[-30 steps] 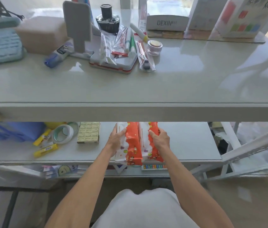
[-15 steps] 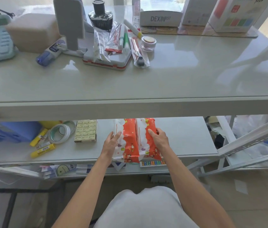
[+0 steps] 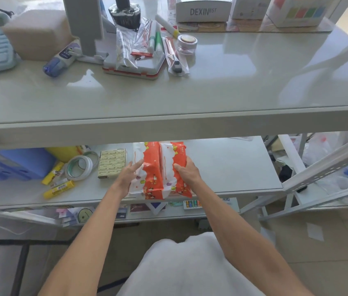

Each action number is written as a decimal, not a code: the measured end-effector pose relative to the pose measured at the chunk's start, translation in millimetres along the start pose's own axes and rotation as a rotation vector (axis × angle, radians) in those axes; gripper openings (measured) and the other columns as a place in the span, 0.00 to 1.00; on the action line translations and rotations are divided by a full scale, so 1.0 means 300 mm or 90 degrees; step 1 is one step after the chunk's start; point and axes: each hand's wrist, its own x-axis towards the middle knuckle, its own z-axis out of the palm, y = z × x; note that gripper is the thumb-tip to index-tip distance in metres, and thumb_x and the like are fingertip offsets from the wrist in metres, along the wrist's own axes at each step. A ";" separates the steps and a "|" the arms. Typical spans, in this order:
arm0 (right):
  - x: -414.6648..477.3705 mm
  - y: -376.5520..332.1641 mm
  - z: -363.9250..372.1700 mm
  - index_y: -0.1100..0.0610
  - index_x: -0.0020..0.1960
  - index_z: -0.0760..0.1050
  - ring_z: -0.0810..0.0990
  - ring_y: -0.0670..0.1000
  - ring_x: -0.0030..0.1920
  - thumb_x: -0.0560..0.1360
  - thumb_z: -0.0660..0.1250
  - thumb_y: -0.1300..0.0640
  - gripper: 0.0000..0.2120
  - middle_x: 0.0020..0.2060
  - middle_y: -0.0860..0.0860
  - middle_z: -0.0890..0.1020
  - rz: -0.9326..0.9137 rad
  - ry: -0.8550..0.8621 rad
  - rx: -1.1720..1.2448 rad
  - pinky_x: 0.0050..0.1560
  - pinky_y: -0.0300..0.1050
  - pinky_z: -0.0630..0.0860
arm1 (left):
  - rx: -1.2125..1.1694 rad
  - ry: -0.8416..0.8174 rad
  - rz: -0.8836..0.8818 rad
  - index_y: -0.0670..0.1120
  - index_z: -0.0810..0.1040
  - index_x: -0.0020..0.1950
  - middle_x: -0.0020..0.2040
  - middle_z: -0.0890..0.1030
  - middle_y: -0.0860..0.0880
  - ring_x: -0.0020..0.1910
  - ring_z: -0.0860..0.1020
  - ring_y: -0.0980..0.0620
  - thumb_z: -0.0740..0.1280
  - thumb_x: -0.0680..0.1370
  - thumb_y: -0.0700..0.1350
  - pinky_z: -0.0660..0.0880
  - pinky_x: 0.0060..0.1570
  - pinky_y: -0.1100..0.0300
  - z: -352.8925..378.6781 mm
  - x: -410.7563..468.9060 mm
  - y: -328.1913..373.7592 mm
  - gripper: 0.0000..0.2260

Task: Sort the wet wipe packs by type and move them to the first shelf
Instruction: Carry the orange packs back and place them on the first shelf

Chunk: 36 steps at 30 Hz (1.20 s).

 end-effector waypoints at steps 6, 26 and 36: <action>0.033 -0.033 0.068 0.41 0.82 0.40 0.82 0.60 0.59 0.80 0.65 0.46 0.42 0.61 0.56 0.81 -0.068 0.022 -0.192 0.62 0.62 0.79 | 0.068 0.012 0.036 0.47 0.71 0.74 0.63 0.83 0.49 0.62 0.80 0.49 0.76 0.72 0.57 0.73 0.63 0.47 -0.032 0.022 -0.004 0.34; 0.019 -0.024 0.175 0.54 0.84 0.38 0.35 0.53 0.83 0.86 0.42 0.45 0.30 0.83 0.49 0.37 -0.182 0.109 -0.559 0.82 0.61 0.42 | 0.828 0.161 0.268 0.55 0.37 0.84 0.85 0.38 0.52 0.84 0.38 0.50 0.42 0.86 0.55 0.39 0.81 0.42 0.081 0.141 -0.002 0.27; 0.025 -0.056 0.199 0.53 0.83 0.34 0.29 0.54 0.81 0.85 0.37 0.42 0.31 0.82 0.49 0.31 -0.139 0.089 -0.599 0.81 0.60 0.35 | 0.823 0.132 0.279 0.53 0.35 0.84 0.84 0.35 0.53 0.83 0.37 0.51 0.39 0.85 0.56 0.37 0.81 0.42 0.081 0.117 0.013 0.28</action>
